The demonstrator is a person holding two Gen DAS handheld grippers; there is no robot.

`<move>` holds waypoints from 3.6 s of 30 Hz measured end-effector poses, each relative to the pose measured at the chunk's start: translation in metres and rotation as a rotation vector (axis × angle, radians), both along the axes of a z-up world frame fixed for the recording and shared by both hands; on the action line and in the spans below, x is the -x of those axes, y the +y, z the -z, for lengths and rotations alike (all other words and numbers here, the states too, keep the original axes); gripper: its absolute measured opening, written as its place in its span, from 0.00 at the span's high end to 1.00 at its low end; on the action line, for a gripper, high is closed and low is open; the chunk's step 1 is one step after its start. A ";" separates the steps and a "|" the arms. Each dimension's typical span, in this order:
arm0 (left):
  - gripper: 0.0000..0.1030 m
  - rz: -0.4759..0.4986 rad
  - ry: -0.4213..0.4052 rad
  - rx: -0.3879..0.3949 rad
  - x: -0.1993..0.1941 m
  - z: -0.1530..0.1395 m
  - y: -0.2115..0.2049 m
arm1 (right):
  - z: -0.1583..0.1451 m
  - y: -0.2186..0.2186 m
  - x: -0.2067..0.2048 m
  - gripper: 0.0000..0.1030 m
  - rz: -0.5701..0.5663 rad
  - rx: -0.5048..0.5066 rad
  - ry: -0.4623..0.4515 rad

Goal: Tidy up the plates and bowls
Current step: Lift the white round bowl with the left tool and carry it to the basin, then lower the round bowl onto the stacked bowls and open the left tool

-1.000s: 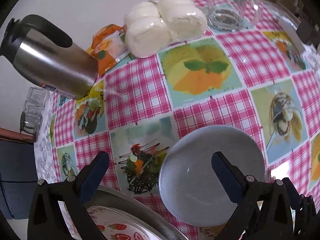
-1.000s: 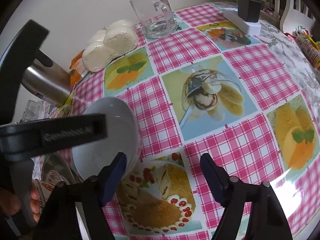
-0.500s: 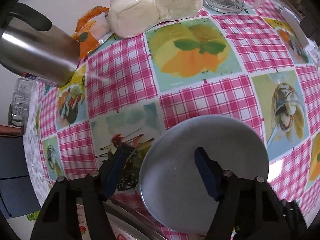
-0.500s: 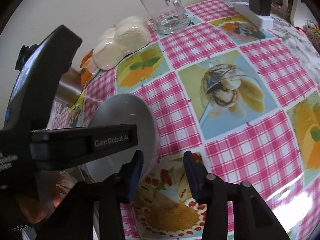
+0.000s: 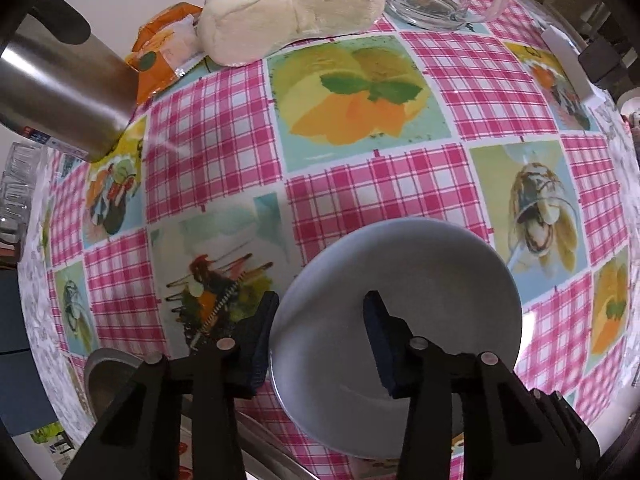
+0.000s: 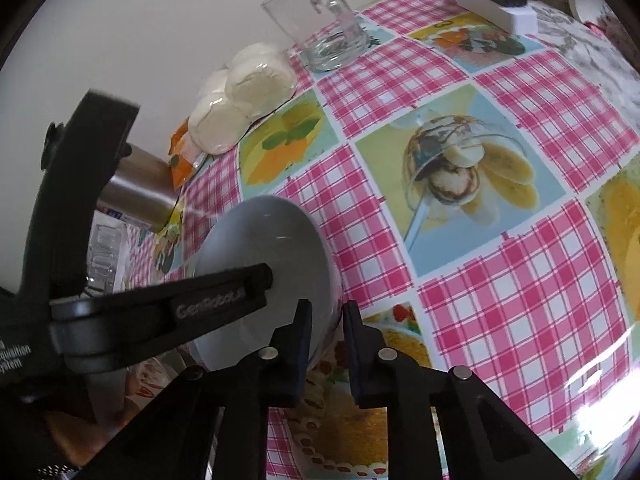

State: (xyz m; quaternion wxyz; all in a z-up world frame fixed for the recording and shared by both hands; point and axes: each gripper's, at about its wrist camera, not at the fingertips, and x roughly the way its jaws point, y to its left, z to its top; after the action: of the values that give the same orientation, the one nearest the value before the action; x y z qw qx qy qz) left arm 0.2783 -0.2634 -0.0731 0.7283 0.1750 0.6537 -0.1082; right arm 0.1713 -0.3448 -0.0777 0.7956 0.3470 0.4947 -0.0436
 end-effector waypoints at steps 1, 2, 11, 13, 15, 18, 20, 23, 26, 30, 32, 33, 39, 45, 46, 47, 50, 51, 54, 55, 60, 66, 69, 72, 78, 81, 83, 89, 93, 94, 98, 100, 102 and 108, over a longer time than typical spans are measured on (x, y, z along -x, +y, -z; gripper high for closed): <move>0.57 0.001 0.005 0.004 0.001 0.000 -0.001 | 0.000 -0.003 0.002 0.85 0.010 -0.004 -0.001; 0.57 0.003 0.010 0.008 0.003 0.001 -0.003 | 0.000 -0.005 0.003 0.85 0.017 -0.005 -0.002; 0.57 -0.013 0.035 0.050 0.009 0.004 -0.010 | -0.003 -0.022 0.014 0.86 0.043 0.013 0.005; 0.60 -0.004 0.032 0.059 0.013 0.005 -0.010 | -0.004 -0.020 0.014 0.86 0.025 0.029 0.001; 0.62 0.000 0.024 0.057 0.015 0.005 -0.010 | -0.003 -0.018 0.013 0.86 0.015 0.020 0.005; 0.69 -0.020 0.023 0.082 0.017 0.004 -0.004 | -0.003 -0.018 0.013 0.85 0.014 0.016 0.005; 0.72 -0.026 0.026 0.105 0.018 0.004 0.000 | -0.004 -0.020 0.016 0.85 0.017 0.007 0.007; 0.73 -0.025 0.016 0.132 0.023 -0.001 0.004 | -0.008 -0.023 0.020 0.85 0.021 -0.001 -0.003; 0.73 -0.022 -0.002 0.171 0.027 -0.013 0.008 | -0.018 -0.025 0.023 0.85 0.025 0.008 -0.021; 0.73 -0.015 -0.043 0.234 0.030 -0.038 0.015 | -0.036 -0.025 0.028 0.85 0.028 0.020 -0.063; 0.73 -0.011 -0.075 0.265 0.033 -0.053 0.020 | -0.047 -0.025 0.030 0.85 0.025 0.022 -0.085; 0.73 -0.013 -0.086 0.278 0.033 -0.061 0.022 | -0.051 -0.024 0.031 0.85 0.023 0.025 -0.092; 0.73 -0.047 -0.155 0.368 0.041 -0.095 0.053 | -0.085 -0.006 0.035 0.85 -0.016 0.066 -0.152; 0.73 -0.097 -0.213 0.438 0.047 -0.111 0.086 | -0.109 0.022 0.036 0.85 -0.078 0.105 -0.193; 0.73 -0.104 -0.220 0.445 0.049 -0.113 0.091 | -0.113 0.029 0.037 0.85 -0.091 0.111 -0.200; 0.73 -0.116 -0.232 0.454 0.051 -0.116 0.100 | -0.115 0.033 0.037 0.85 -0.102 0.116 -0.205; 0.73 -0.141 -0.263 0.476 0.057 -0.123 0.121 | -0.124 0.052 0.038 0.85 -0.144 0.132 -0.223; 0.73 -0.147 -0.273 0.480 0.058 -0.126 0.128 | -0.126 0.059 0.038 0.85 -0.159 0.135 -0.228; 0.73 -0.167 -0.310 0.491 0.065 -0.134 0.149 | -0.131 0.077 0.038 0.85 -0.198 0.139 -0.241; 0.73 -0.177 -0.324 0.497 0.068 -0.138 0.157 | -0.134 0.084 0.038 0.85 -0.211 0.142 -0.246; 0.73 -0.206 -0.372 0.510 0.080 -0.147 0.187 | -0.143 0.114 0.039 0.85 -0.271 0.161 -0.261; 0.73 -0.254 -0.402 0.524 0.090 -0.150 0.218 | -0.148 0.143 0.040 0.85 -0.332 0.176 -0.270; 0.72 -0.279 -0.410 0.538 0.096 -0.149 0.232 | -0.149 0.157 0.039 0.85 -0.359 0.182 -0.268; 0.72 -0.292 -0.406 0.556 0.099 -0.148 0.242 | -0.147 0.167 0.038 0.84 -0.381 0.180 -0.260; 0.72 -0.290 -0.385 0.581 0.102 -0.139 0.245 | -0.145 0.174 0.039 0.84 -0.392 0.210 -0.237; 0.72 -0.275 -0.361 0.591 0.103 -0.132 0.240 | -0.142 0.171 0.039 0.84 -0.382 0.219 -0.216; 0.72 -0.265 -0.352 0.592 0.104 -0.130 0.237 | -0.141 0.168 0.040 0.84 -0.377 0.224 -0.205; 0.72 -0.239 -0.334 0.577 0.109 -0.125 0.228 | -0.141 0.164 0.043 0.82 -0.369 0.251 -0.184; 0.72 -0.247 -0.309 0.586 0.107 -0.120 0.229 | -0.136 0.164 0.042 0.82 -0.375 0.256 -0.159; 0.72 -0.248 -0.304 0.587 0.107 -0.118 0.230 | -0.136 0.164 0.041 0.82 -0.376 0.260 -0.155; 0.72 -0.254 -0.282 0.596 0.106 -0.114 0.231 | -0.134 0.164 0.041 0.82 -0.377 0.266 -0.144; 0.72 -0.261 -0.278 0.589 0.105 -0.112 0.231 | -0.133 0.164 0.040 0.82 -0.381 0.265 -0.139; 0.72 -0.270 -0.274 0.581 0.104 -0.110 0.232 | -0.132 0.165 0.040 0.82 -0.389 0.261 -0.139; 0.72 -0.301 -0.290 0.570 0.102 -0.111 0.242 | -0.131 0.171 0.039 0.81 -0.411 0.282 -0.135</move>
State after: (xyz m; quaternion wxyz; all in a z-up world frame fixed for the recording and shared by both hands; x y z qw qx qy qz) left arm 0.1766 -0.0216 0.0381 0.8410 -0.1200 0.5053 -0.1519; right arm 0.1325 -0.1734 0.0531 0.8595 0.1270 0.4896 0.0741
